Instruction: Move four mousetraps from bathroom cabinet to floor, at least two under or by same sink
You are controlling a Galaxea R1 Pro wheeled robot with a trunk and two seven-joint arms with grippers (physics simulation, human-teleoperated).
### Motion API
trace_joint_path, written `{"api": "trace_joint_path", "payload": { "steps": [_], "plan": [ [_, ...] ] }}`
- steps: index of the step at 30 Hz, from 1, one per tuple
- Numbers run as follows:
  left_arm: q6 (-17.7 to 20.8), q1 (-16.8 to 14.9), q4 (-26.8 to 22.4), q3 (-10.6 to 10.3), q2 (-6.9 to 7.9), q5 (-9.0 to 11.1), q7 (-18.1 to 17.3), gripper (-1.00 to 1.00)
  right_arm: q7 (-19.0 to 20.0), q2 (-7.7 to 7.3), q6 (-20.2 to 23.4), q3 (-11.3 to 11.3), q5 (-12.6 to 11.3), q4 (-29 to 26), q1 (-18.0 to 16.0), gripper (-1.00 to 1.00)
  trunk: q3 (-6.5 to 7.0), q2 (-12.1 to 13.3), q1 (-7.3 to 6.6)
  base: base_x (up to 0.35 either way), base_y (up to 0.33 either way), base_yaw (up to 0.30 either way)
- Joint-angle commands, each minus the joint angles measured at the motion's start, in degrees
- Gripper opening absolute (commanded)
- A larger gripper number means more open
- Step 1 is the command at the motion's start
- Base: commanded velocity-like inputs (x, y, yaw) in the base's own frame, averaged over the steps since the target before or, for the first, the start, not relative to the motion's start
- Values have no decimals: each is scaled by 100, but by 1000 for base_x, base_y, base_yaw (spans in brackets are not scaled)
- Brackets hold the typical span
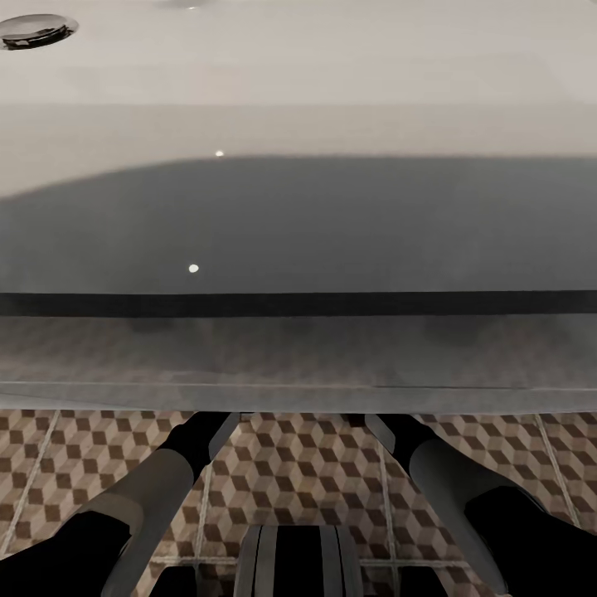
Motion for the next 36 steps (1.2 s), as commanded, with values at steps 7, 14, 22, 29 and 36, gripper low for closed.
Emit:
{"api": "trace_joint_path", "payload": {
  "steps": [7,14,22,29,36],
  "plan": [
    [26,-89,-10,-42,5,46,52,-100,-55,-3,27,62,-28,-12,-374,-100,-2,-1,-2,0,0,0],
    [26,-89,-10,-44,5,46,52,-100,-55,-3,27,62,-28,-13,-374,-100,-2,-1,-2,0,0,0],
    [26,-89,-10,-42,5,46,52,-100,-55,-1,27,62,-28,-12,-374,-100,-2,-1,-2,0,0,0],
    [26,-89,-10,-42,5,46,52,-100,-54,-1,27,62,-28,-12,-374,-100,-2,-1,-2,0,0,0],
    [26,-89,-10,-42,5,46,52,-100,-51,-1,27,62,-32,-12,-374,-100,-28,-1,-2,0,0,0]
  ]
}}
